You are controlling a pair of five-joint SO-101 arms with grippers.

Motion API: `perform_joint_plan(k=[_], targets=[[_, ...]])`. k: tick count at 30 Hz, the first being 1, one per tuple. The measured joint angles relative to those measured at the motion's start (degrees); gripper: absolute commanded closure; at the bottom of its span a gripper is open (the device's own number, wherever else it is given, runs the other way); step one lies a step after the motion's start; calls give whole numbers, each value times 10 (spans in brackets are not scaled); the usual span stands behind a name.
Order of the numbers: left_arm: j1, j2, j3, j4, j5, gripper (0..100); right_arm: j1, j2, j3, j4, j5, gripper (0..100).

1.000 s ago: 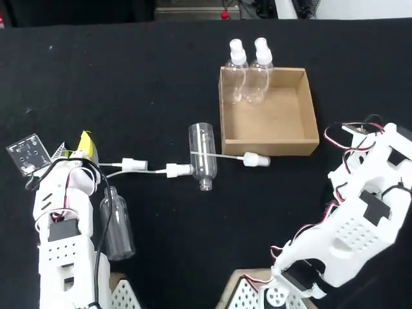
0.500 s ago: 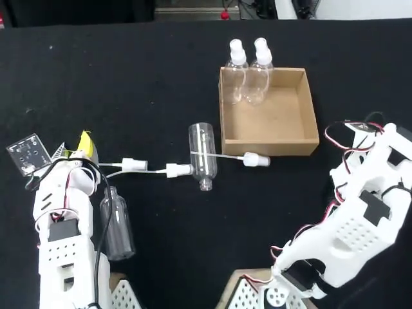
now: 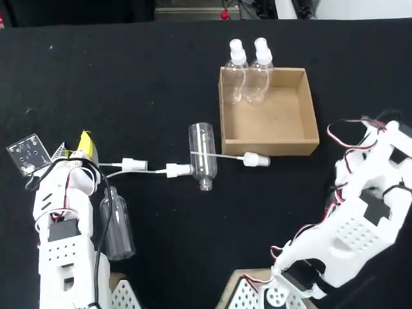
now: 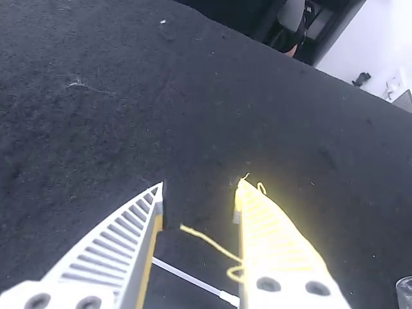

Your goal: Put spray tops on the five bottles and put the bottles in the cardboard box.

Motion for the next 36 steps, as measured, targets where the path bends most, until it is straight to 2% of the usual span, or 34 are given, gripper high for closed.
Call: perform_joint_plan(k=[5, 12, 14, 16, 19, 21, 24, 28, 36], targets=[[0, 0, 0, 0, 0, 823, -5, 5, -75, -6, 99, 987], [0, 0, 0, 0, 0, 823, -11, 66, -123, -4, 367, 983], [0, 0, 0, 0, 0, 823, -8, 74, -125, -1, 409, 981], [0, 0, 0, 0, 0, 823, 0, 76, -127, -1, 432, 929], [0, 0, 0, 0, 0, 823, 4, 76, -127, 3, 441, 784], [0, 0, 0, 0, 0, 823, 4, 76, -127, 17, 443, 730], [0, 0, 0, 0, 0, 823, 4, 76, -128, 50, 436, 737], [0, 0, 0, 0, 0, 823, -1, 76, -146, 101, 367, 750], [0, 0, 0, 0, 0, 823, -14, 115, -209, 113, 306, 750]])
